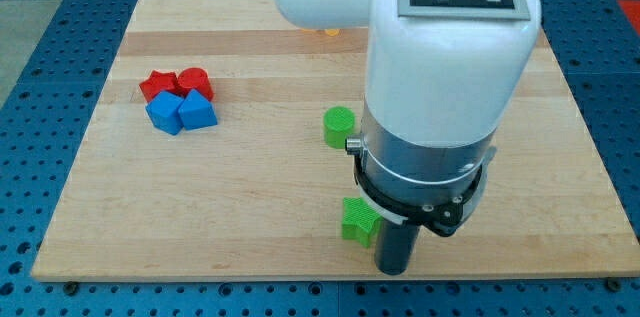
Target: Move the green star close to the green circle
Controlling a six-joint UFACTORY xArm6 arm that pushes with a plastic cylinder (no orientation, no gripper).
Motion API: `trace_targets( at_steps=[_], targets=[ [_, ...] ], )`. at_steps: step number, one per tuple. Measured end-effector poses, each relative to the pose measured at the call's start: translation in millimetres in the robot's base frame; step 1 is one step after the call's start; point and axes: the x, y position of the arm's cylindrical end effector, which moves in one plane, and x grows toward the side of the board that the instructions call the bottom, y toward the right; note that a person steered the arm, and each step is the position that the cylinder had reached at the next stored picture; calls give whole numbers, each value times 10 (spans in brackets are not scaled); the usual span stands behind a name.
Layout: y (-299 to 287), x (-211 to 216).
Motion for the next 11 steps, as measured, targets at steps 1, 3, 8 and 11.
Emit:
trace_targets(
  at_steps=[1, 3, 8, 11],
  targets=[
    [-19, -611],
    [-74, -1483],
    [-703, 43],
    [-184, 42]
  ],
)
